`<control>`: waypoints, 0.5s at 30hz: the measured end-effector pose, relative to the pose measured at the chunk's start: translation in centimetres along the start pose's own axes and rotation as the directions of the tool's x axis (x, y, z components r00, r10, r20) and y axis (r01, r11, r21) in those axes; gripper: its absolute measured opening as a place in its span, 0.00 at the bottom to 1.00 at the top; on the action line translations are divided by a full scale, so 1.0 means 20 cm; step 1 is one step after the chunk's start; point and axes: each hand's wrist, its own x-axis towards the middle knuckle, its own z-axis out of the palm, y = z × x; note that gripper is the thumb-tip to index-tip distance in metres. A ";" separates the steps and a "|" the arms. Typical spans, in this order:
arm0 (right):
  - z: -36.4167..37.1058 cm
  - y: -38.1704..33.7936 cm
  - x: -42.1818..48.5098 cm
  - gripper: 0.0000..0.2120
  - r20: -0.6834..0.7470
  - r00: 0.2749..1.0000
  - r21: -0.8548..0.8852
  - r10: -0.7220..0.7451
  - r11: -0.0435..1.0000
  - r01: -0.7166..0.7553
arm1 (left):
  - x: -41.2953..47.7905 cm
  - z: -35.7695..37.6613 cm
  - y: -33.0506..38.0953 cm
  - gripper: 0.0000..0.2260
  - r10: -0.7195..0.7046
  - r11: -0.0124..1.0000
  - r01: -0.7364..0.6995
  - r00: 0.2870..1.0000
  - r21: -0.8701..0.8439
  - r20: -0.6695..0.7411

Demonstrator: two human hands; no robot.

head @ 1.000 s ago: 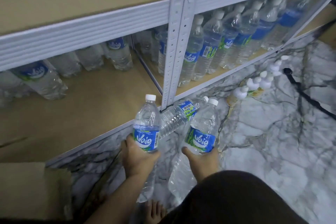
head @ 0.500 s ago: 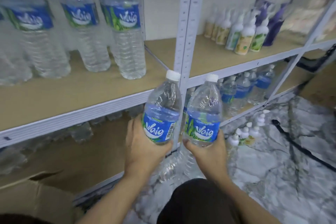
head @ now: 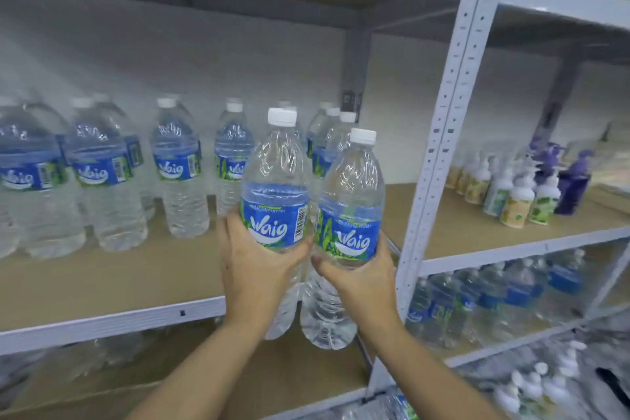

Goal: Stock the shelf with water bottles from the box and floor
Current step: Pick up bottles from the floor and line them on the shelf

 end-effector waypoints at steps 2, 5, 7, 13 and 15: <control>0.12 -0.05 0.04 0.35 0.046 0.999 0.010 -0.028 1.000 0.028 | 0.10 -0.05 0.00 0.35 0.015 1.000 -0.014 0.999 0.020 -0.042; 0.27 -0.10 0.11 0.35 0.101 0.992 0.010 -0.068 0.998 0.068 | 0.23 -0.11 -0.03 0.36 0.015 1.000 -0.014 0.996 0.020 -0.088; 0.35 -0.12 0.17 0.35 0.129 0.988 0.013 -0.081 0.997 0.080 | 0.31 -0.14 -0.05 0.36 0.032 0.999 -0.028 0.993 0.038 -0.116; 0.52 -0.09 0.34 0.34 0.150 0.981 0.027 -0.121 0.993 0.119 | 0.47 -0.13 -0.14 0.37 0.090 0.992 -0.076 0.986 0.097 -0.139; 0.56 -0.07 0.41 0.35 0.141 0.982 0.027 -0.127 0.992 0.125 | 0.52 -0.10 -0.17 0.38 0.081 0.991 -0.065 0.987 0.115 -0.140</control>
